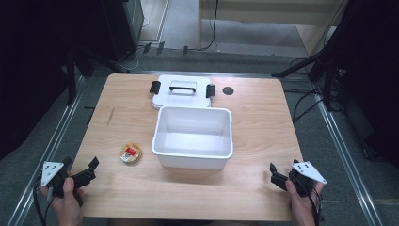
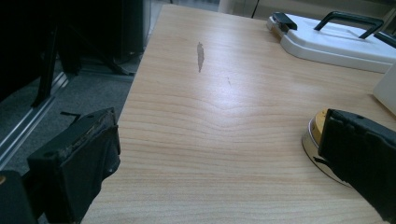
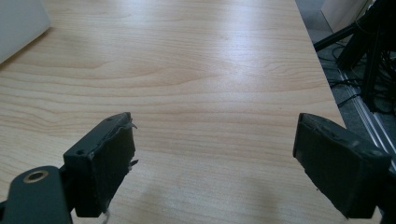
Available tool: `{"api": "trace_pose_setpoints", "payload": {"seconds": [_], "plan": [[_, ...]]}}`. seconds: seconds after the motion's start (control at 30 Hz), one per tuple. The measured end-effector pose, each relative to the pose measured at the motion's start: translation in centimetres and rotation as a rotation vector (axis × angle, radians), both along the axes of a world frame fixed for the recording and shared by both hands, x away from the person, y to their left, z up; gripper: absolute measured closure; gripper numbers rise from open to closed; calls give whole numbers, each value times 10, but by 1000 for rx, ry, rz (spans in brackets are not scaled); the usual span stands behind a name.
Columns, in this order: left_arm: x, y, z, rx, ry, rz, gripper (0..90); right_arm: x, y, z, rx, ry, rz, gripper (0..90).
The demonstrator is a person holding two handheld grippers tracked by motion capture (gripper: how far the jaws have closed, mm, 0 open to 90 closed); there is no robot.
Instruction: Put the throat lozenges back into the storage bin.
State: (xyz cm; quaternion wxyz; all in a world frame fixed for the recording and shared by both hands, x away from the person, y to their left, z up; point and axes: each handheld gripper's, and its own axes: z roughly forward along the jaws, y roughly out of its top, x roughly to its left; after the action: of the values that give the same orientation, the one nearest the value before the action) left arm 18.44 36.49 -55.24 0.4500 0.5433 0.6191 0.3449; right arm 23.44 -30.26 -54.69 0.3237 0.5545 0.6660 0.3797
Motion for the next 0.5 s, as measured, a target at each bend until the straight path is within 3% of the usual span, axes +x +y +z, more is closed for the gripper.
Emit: {"api": "trace_pose_setpoints", "payload": {"seconds": [0.4,0.43,0.47,0.5], "plan": [[1,-1,0,14,5,1,0,0,1,0,-7,-2,2,131],[3,-3,1,38,37,-25,0,0,0,0,-4,-2,0,131],[3,-3,1,38,37,-25,0,0,0,0,-4,-2,0,131],[5,-8,2,83,76,-82,0,0,0,0,-2,2,-2,131]]}}
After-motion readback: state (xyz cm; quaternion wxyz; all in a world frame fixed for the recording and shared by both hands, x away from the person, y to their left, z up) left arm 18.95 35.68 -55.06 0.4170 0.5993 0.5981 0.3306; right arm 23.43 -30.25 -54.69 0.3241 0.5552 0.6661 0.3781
